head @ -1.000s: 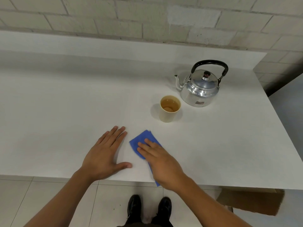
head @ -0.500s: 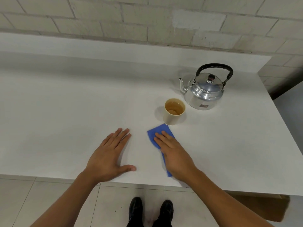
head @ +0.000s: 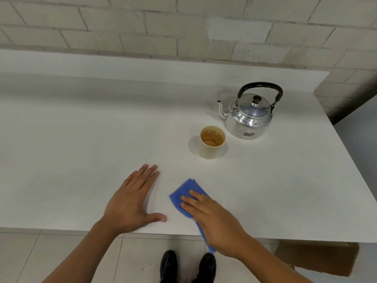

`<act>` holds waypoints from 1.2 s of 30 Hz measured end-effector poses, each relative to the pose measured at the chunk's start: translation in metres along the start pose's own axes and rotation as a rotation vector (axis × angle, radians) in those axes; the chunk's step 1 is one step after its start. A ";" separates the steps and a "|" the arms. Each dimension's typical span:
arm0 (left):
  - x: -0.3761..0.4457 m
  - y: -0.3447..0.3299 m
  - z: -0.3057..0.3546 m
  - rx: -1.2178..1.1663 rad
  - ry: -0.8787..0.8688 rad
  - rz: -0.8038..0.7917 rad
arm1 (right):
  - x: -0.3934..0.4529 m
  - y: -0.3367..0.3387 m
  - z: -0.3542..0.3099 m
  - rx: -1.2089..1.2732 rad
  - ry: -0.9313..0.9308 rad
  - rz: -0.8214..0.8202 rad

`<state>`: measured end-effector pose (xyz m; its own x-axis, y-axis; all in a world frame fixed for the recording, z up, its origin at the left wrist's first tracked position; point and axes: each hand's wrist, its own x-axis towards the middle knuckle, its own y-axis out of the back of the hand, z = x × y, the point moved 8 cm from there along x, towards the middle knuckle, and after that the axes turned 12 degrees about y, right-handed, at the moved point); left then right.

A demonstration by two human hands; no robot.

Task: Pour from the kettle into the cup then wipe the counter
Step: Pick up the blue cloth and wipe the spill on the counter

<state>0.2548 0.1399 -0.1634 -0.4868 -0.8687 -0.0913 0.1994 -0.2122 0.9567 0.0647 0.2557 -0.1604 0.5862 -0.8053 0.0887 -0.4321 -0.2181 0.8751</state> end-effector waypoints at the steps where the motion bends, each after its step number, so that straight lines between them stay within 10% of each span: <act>1: 0.000 0.000 0.000 0.006 0.002 0.002 | -0.014 0.008 0.006 0.013 -0.028 0.031; 10: 0.000 0.002 0.002 0.018 -0.004 0.015 | -0.062 0.068 0.085 -0.029 -0.440 0.268; 27: -0.001 0.005 0.001 -0.052 0.006 0.028 | 0.002 -0.022 -0.035 0.126 0.163 -0.028; 36: -0.001 0.004 0.001 0.045 0.020 0.019 | -0.050 0.049 0.057 0.054 -0.075 0.044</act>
<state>0.2551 0.1408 -0.1591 -0.4661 -0.8813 -0.0785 0.1692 -0.1758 0.9698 -0.0246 0.2540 -0.1494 0.5138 -0.8533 0.0890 -0.4937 -0.2093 0.8441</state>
